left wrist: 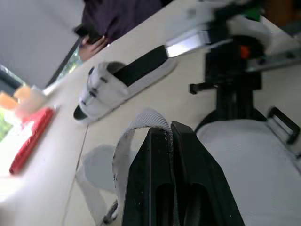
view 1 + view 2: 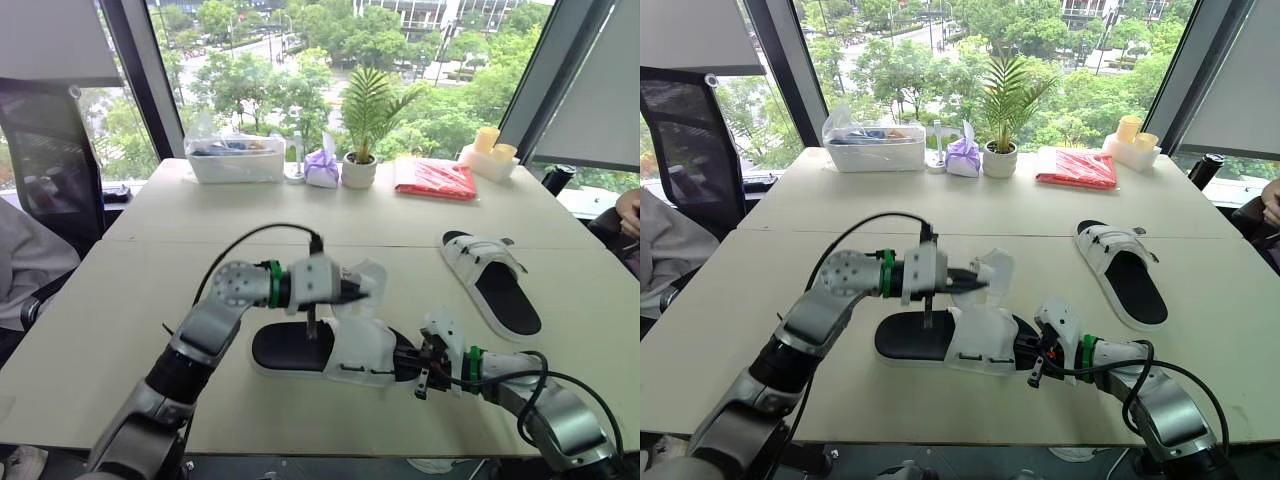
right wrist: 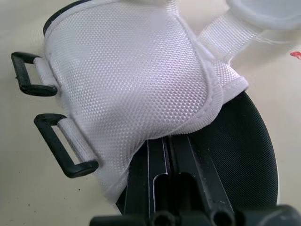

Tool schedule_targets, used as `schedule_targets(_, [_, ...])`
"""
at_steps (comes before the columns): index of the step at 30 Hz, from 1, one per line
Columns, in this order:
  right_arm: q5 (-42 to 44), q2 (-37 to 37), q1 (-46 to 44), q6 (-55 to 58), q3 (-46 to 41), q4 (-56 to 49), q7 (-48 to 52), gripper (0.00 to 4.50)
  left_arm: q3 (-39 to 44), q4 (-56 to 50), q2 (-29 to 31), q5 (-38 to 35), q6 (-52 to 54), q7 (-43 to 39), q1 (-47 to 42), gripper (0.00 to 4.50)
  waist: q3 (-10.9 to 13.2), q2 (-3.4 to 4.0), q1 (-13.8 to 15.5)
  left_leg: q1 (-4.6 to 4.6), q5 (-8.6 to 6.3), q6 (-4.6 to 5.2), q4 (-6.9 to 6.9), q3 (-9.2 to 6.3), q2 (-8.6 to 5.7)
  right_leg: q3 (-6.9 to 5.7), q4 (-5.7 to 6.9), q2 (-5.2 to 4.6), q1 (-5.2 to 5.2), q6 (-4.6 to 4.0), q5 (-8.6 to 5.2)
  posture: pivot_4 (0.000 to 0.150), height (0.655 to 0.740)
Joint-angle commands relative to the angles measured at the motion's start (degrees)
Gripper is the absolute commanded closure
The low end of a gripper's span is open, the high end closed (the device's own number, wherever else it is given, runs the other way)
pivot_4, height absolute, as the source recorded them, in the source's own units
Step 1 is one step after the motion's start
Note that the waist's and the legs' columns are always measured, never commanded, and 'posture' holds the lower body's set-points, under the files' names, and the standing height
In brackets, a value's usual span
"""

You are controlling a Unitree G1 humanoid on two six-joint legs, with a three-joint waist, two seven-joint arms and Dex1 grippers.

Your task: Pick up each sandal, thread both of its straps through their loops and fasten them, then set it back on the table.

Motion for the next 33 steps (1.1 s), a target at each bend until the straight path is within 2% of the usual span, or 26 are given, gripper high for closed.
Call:
schedule_targets(1, [-1.6,-0.8,1.0,0.7,0.8,2.3,-0.1,4.50,1.5,5.6,2.0,9.3,-27.6,7.0,-3.2,4.44,0.0,0.00,0.1,-0.01,0.00,0.01,0.00,0.00,0.00,-0.01,0.00,0.00,0.00,0.00,0.00,0.150,0.7400])
schedule_targets(2, [-1.6,-0.8,1.0,0.6,0.8,2.4,0.0,4.50,1.1,8.0,2.8,11.5,-33.1,8.4,-3.7,4.44,0.0,0.00,0.1,0.00,-0.01,0.04,0.01,0.00,-0.01,-0.01,-0.01,-0.02,0.00,0.01,0.01,0.150,0.7400])
schedule_targets(3, [-1.6,-0.8,1.0,0.6,0.8,2.5,0.0,4.50,1.1,12.0,4.1,18.7,-43.3,12.1,-4.5,4.44,0.0,0.00,0.1,-0.02,0.01,0.07,0.01,0.00,-0.02,-0.01,-0.03,-0.01,0.01,0.02,0.01,0.150,0.7400])
schedule_targets(5, [-1.5,-0.7,0.8,0.5,0.8,2.9,0.1,4.50,2.0,17.8,5.2,29.1,-55.1,18.4,-5.5,4.44,0.0,0.00,0.1,-0.02,0.03,0.24,0.01,0.03,-0.03,-0.03,-0.03,0.00,0.00,0.11,0.06,0.150,0.7400])
schedule_targets(8, [-1.6,-0.7,0.5,0.4,0.9,3.3,0.4,4.50,3.8,23.3,5.6,38.8,-60.0,27.8,-5.7,4.44,0.0,-0.01,0.1,-0.01,-0.02,0.38,0.01,0.08,-0.04,-0.05,-0.05,0.05,0.02,0.26,0.14,0.150,0.7400])
schedule_targets(10, [-1.8,-0.8,0.4,0.2,0.9,3.7,0.6,4.50,3.8,26.6,5.5,38.4,-58.1,31.3,-5.6,4.44,0.0,-0.01,0.1,-0.03,-0.02,0.41,0.06,0.08,-0.05,-0.06,-0.02,0.06,0.02,0.27,0.14,0.150,0.7400])
schedule_targets(16, [-2.0,-0.8,0.3,-0.1,1.1,4.1,0.8,4.50,3.8,23.0,6.8,56.4,-57.7,47.7,-6.4,4.44,0.0,-0.02,0.0,-0.02,-0.03,0.44,0.12,0.07,-0.05,-0.08,0.06,0.08,0.06,0.34,0.16,0.150,0.7400])
schedule_targets(24, [-2.3,-0.7,-1.0,-0.5,1.4,5.6,1.5,4.50,1.4,17.5,8.5,71.2,-46.0,69.2,-10.3,4.44,0.0,-0.03,0.1,-0.02,0.00,0.48,0.17,0.08,-0.04,-0.08,0.24,0.10,0.23,0.37,0.16,0.150,0.7400])
schedule_targets(31, [-2.4,-0.4,-2.0,-0.8,2.1,6.7,1.3,4.50,-5.3,13.2,12.2,78.3,-43.5,82.2,-12.2,4.44,0.0,-0.03,0.0,-0.01,0.01,0.48,0.16,0.14,-0.03,-0.08,0.43,0.10,0.15,0.44,0.12,0.150,0.7400])
schedule_targets(33, [-2.4,-0.3,-2.3,-0.9,2.2,7.1,1.3,4.50,-5.1,12.4,12.3,78.0,-41.9,84.6,-13.6,4.44,0.0,-0.05,0.0,0.00,0.02,0.47,0.18,0.14,-0.03,-0.08,0.49,0.09,0.14,0.44,0.11,0.150,0.7400])
